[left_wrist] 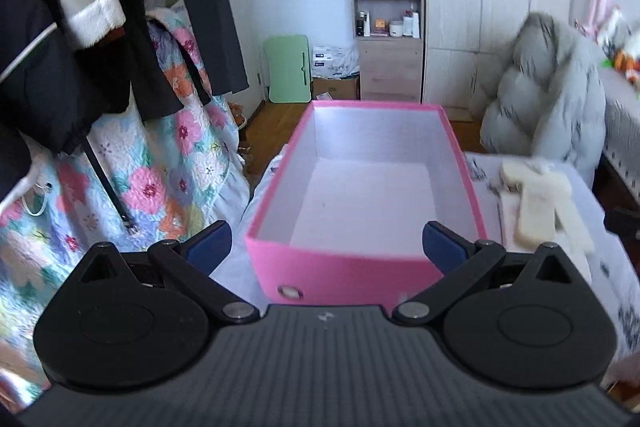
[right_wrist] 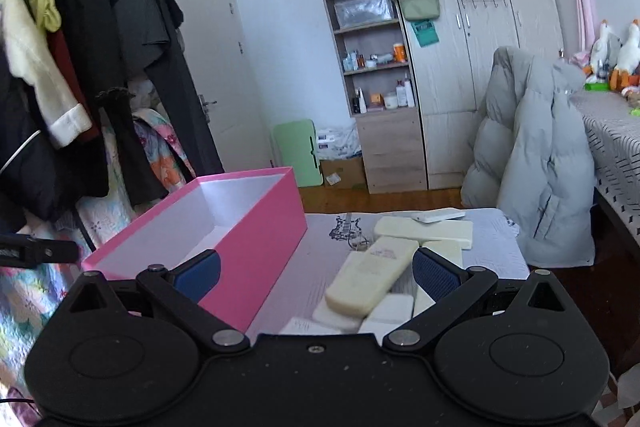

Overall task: Organize rigid objects
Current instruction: 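Grasp the yellowish TCL remote with the right gripper, then carry the TCL remote into the pink box and open the right gripper, then move the right gripper back to the table and grasp the large white charger, then lower the large white charger into the pink box and open the right gripper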

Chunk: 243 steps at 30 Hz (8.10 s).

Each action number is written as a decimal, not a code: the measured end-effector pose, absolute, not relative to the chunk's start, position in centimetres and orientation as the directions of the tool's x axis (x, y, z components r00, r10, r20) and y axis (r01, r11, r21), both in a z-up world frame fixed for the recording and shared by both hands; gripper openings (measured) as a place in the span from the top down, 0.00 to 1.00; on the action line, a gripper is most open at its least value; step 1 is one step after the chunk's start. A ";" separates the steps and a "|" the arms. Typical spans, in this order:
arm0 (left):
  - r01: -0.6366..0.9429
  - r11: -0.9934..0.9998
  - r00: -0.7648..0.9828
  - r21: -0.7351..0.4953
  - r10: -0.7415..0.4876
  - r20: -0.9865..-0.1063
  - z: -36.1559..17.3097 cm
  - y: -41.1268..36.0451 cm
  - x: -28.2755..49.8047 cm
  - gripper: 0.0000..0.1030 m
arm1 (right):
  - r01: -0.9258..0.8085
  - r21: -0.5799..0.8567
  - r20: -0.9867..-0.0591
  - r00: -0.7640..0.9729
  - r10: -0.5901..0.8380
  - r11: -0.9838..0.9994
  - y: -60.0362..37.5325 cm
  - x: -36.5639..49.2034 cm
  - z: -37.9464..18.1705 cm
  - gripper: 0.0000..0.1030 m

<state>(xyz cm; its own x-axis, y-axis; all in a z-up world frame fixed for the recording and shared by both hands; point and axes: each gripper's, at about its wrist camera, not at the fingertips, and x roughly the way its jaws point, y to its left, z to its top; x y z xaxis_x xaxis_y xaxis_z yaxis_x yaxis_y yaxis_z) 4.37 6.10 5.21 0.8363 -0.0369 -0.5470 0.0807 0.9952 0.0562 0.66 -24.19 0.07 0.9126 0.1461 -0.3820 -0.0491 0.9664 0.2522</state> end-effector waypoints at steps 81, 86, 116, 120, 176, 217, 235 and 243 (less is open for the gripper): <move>0.183 0.982 0.755 0.050 -0.108 -0.647 -2.7 10.3 23.6 0.96 | -0.362 0.122 -0.649 0.675 0.350 0.924 -9.1 24.6 3.7 0.80; 0.193 0.973 0.763 0.126 -0.068 -0.642 -2.8 9.4 23.4 0.94 | -0.336 0.050 -0.712 0.649 0.269 0.941 -6.8 28.5 1.3 0.80; 0.201 0.966 0.774 0.163 -0.055 -0.631 -2.8 8.9 23.1 0.94 | -0.225 0.499 -0.741 0.391 0.547 0.837 -7.7 31.6 -1.5 0.62; 0.200 0.966 0.774 0.165 -0.053 -0.631 -2.7 8.8 23.1 0.94 | -0.274 0.489 -0.696 0.451 0.560 0.828 -9.9 27.6 1.6 0.61; 0.210 0.955 0.778 0.208 -0.034 -0.628 -2.8 8.1 23.1 0.93 | 0.036 0.105 -0.868 0.491 0.074 0.994 -18.0 9.5 -5.6 0.36; 0.201 0.964 0.783 0.173 -0.052 -0.620 -2.6 9.1 23.0 0.93 | -0.372 0.469 -0.592 0.541 0.598 0.801 -12.8 17.8 5.4 0.40; 0.197 0.972 0.779 0.130 -0.075 -0.623 -2.6 9.7 23.1 0.94 | -0.081 0.577 -0.794 0.177 0.582 0.812 -7.1 29.7 -4.8 0.40; 0.206 0.966 0.779 0.159 -0.063 -0.623 -2.7 9.3 23.1 0.94 | -0.057 0.633 -0.750 0.204 0.629 0.772 -8.5 29.3 -4.1 0.36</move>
